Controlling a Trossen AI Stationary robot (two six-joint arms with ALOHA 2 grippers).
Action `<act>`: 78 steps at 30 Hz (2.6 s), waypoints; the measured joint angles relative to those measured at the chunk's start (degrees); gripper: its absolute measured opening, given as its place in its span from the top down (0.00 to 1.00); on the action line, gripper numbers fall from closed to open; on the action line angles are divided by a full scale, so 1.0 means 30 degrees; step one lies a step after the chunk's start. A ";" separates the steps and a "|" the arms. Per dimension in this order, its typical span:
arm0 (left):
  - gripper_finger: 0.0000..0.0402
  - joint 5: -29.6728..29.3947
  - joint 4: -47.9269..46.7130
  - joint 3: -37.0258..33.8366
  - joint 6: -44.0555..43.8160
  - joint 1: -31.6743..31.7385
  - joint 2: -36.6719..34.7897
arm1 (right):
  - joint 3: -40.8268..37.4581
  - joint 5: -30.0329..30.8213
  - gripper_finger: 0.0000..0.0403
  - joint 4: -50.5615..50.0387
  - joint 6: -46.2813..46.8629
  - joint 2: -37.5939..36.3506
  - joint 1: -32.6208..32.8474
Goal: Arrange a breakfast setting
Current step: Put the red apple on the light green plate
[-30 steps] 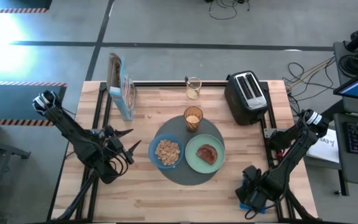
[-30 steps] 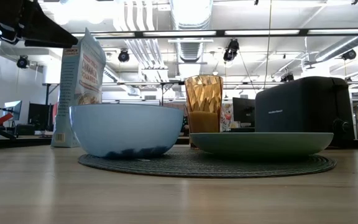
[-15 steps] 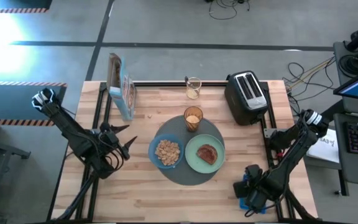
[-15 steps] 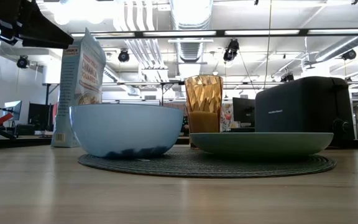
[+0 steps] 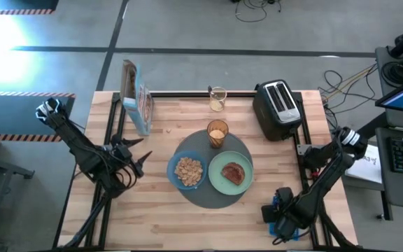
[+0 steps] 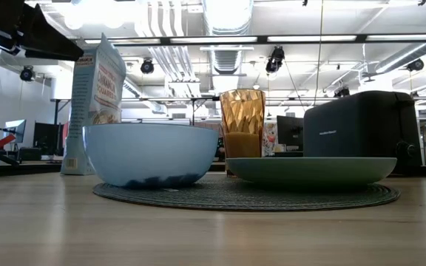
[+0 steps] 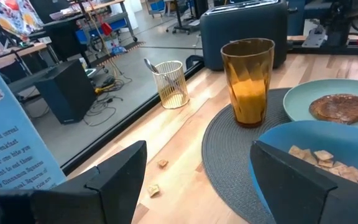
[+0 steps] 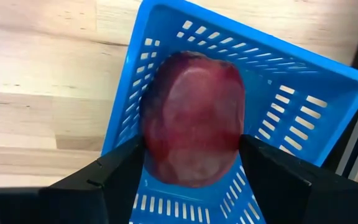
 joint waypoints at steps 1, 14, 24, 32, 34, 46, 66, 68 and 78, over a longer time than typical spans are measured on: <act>0.33 0.0003 -0.0007 -0.0051 0.0000 0.0000 -0.0107 | 0.0012 -0.0007 0.38 0.0000 0.0000 0.0130 0.0000; 0.33 0.0194 -0.0022 -0.0779 -0.0131 0.0000 -0.0832 | -0.0222 -0.0044 0.37 -0.0780 0.0142 0.1232 -0.0226; 0.33 0.0195 0.0015 -0.0970 -0.0270 0.0058 -0.1125 | -0.0376 0.0007 0.38 -0.0798 -0.0219 0.1374 -0.0219; 0.33 0.0182 0.0058 -0.0970 -0.0270 0.0073 -0.1125 | -0.0583 -0.0318 0.55 -0.0915 -0.0233 0.1392 -0.0270; 0.33 0.0181 0.0063 -0.0970 -0.0270 0.0095 -0.1125 | -0.0583 -0.0313 0.59 -0.0938 -0.0238 0.1392 -0.0270; 0.33 0.0062 0.0133 -0.0970 -0.0270 0.0109 -0.1125 | 0.0386 -0.0273 0.61 -0.1873 -0.1359 0.0375 -0.0248; 0.33 -0.0153 0.0525 -0.0978 -0.0262 0.0124 -0.1016 | 0.4670 1.0722 0.60 -0.7188 -0.5038 -0.0772 -0.1461; 0.33 -0.0146 0.0558 -0.0978 -0.0262 0.0124 -0.1016 | 0.4627 1.1376 0.61 -0.6920 -0.6302 -0.0772 -0.2421; 0.33 -0.0149 0.0721 -0.0978 -0.0204 0.0124 -0.1016 | 0.4264 1.6134 0.60 -0.2302 -1.4703 -0.0765 -0.7554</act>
